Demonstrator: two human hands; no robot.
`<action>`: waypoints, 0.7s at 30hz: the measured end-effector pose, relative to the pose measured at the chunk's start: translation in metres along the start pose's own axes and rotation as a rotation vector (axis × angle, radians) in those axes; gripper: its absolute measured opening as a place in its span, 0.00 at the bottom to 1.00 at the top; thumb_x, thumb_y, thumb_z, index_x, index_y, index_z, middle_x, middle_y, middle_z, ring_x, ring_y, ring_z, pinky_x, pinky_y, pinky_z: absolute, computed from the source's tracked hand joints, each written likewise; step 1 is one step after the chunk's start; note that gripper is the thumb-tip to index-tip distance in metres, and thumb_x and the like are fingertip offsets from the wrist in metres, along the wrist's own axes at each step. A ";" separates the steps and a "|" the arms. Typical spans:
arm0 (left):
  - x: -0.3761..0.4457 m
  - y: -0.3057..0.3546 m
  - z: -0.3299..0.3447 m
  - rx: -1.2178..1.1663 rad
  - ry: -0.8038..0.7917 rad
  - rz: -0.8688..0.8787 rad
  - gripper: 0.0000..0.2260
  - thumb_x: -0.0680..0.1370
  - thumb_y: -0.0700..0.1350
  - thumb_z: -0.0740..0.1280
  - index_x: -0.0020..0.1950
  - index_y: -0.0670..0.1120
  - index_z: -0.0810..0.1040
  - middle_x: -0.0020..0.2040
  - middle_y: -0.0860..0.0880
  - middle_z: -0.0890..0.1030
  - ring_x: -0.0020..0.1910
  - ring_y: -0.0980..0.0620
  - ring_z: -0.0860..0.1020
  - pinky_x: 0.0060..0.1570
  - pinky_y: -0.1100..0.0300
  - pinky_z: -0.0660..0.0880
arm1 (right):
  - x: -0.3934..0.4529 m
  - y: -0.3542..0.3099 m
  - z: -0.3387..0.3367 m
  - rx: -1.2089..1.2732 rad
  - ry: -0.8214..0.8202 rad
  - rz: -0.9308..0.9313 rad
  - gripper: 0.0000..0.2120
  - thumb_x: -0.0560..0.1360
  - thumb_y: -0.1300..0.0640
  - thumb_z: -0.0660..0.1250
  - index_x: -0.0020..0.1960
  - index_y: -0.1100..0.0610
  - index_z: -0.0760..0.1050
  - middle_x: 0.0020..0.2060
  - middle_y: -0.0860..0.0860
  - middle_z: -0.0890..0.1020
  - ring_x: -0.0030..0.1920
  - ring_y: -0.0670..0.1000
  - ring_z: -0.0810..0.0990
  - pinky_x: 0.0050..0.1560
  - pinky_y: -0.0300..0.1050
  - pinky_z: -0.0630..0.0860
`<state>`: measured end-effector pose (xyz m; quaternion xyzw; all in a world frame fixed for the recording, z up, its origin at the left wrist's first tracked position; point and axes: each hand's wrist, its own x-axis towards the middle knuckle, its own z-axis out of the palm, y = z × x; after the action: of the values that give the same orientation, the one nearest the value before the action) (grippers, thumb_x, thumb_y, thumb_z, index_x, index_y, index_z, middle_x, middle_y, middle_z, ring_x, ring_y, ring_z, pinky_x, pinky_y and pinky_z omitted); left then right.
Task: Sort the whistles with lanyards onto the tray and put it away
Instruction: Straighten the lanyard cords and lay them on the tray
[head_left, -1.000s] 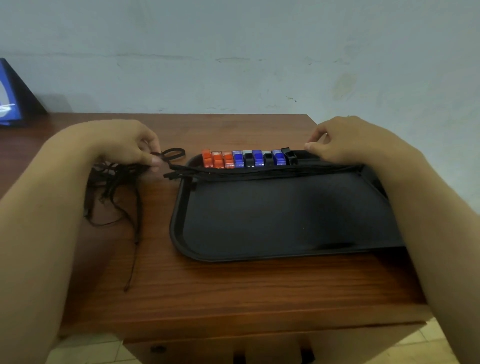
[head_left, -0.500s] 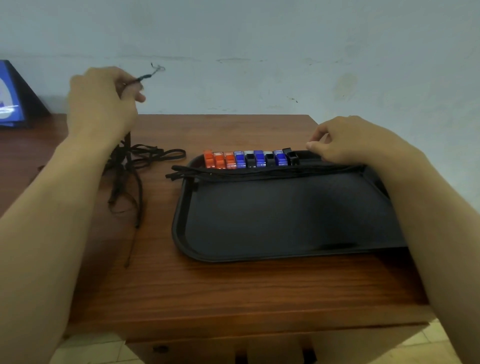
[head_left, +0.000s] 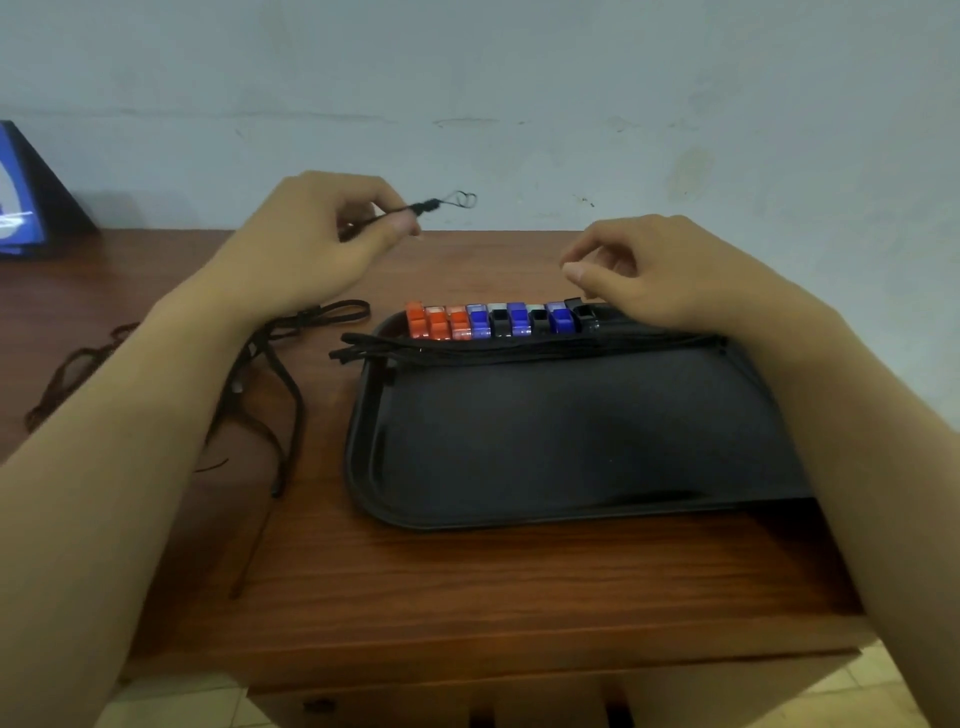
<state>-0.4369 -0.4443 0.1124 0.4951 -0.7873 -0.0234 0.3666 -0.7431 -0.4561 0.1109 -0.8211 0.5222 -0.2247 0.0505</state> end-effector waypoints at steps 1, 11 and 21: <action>-0.001 0.005 0.003 -0.006 -0.028 0.035 0.08 0.82 0.53 0.65 0.52 0.56 0.83 0.42 0.54 0.82 0.43 0.59 0.79 0.47 0.60 0.72 | -0.002 -0.005 0.000 0.059 0.022 -0.029 0.10 0.80 0.43 0.64 0.59 0.43 0.79 0.45 0.41 0.82 0.47 0.42 0.82 0.52 0.43 0.77; -0.005 0.030 0.023 -0.020 -0.197 0.176 0.09 0.83 0.54 0.64 0.51 0.55 0.83 0.38 0.51 0.82 0.39 0.51 0.79 0.44 0.51 0.75 | -0.010 -0.040 0.016 0.183 0.059 -0.237 0.13 0.79 0.43 0.66 0.63 0.43 0.78 0.44 0.38 0.82 0.46 0.42 0.83 0.47 0.35 0.77; -0.003 0.017 0.016 -0.016 -0.244 0.087 0.14 0.83 0.56 0.62 0.45 0.55 0.84 0.31 0.58 0.79 0.32 0.59 0.75 0.38 0.61 0.70 | -0.006 -0.036 0.018 0.112 0.157 -0.197 0.03 0.79 0.52 0.67 0.47 0.46 0.79 0.36 0.40 0.80 0.38 0.39 0.77 0.39 0.28 0.72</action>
<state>-0.4587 -0.4384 0.1061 0.4510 -0.8466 -0.0738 0.2727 -0.7075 -0.4374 0.1042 -0.8442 0.4282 -0.3208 0.0330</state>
